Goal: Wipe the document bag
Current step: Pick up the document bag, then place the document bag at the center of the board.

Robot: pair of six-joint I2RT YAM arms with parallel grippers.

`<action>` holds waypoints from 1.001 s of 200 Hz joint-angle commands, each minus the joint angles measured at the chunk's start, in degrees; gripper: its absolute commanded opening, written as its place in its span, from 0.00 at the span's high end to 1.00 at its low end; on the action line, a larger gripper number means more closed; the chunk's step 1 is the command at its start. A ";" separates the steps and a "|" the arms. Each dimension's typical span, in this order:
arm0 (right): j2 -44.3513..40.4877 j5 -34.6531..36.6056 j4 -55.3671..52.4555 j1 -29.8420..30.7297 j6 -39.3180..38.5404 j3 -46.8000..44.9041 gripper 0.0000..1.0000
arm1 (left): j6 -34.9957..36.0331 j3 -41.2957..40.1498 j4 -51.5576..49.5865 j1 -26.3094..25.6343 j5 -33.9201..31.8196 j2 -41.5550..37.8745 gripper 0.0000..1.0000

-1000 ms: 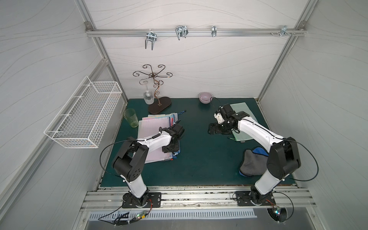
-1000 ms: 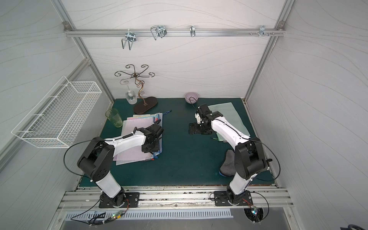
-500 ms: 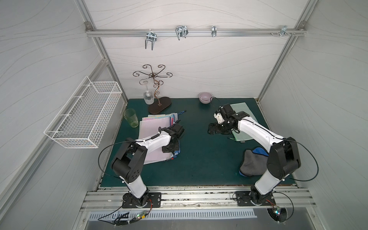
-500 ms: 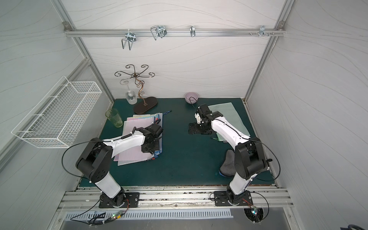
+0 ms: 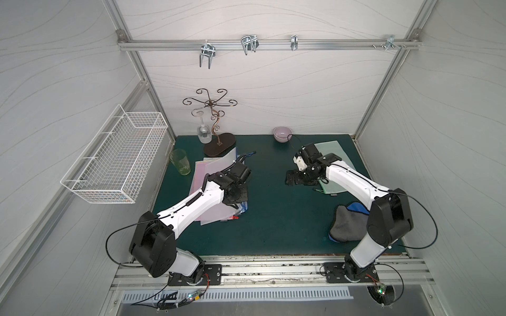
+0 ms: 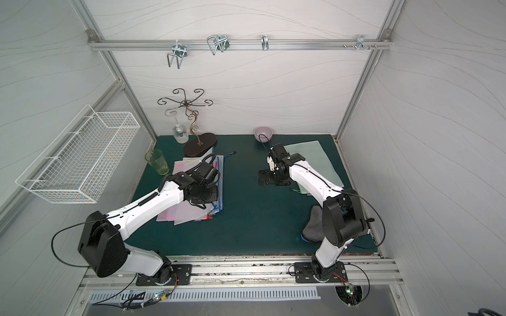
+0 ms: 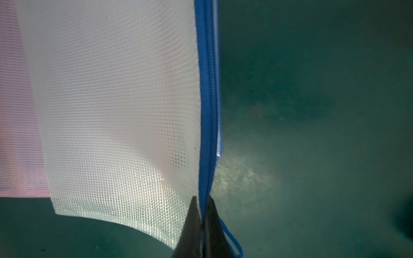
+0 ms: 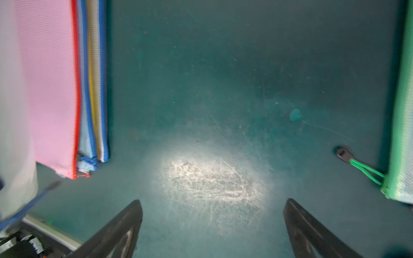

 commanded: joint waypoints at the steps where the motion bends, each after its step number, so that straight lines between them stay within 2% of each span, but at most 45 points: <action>1: -3.00 7.38 -6.79 -0.46 3.57 -0.12 0.01 | -2.30 4.99 2.69 -5.74 11.26 2.59 1.00; 29: -6.81 8.87 -9.38 -3.80 7.76 -5.09 0.01 | -8.43 8.06 10.70 -12.24 18.76 9.14 1.00; 57: -12.94 8.64 -9.08 -8.83 11.09 -11.25 0.01 | -12.35 10.97 17.51 -15.19 23.40 17.41 1.00; 79: -16.42 7.79 -9.52 -13.69 13.06 -15.40 0.01 | -13.97 13.39 21.19 -16.06 26.97 23.48 1.00; 105: -17.98 9.46 -10.94 -16.43 14.97 -18.70 0.01 | -15.16 16.72 22.91 -16.84 29.04 29.39 1.00; 145: -19.20 11.48 -13.85 -17.20 20.84 -23.97 0.01 | -16.52 17.81 25.92 -17.18 31.41 33.01 1.00; 166: -20.30 10.58 -13.61 -20.08 23.08 -27.13 0.01 | -16.78 18.01 27.23 -17.36 33.22 34.52 1.00; 181: -20.75 9.72 -13.97 -22.76 23.33 -28.45 0.01 | -16.76 17.33 28.02 -17.29 33.67 34.27 0.73; 200: -22.65 11.53 -15.69 -24.49 23.78 -29.33 0.01 | -16.07 16.07 29.45 -17.29 33.15 32.16 0.57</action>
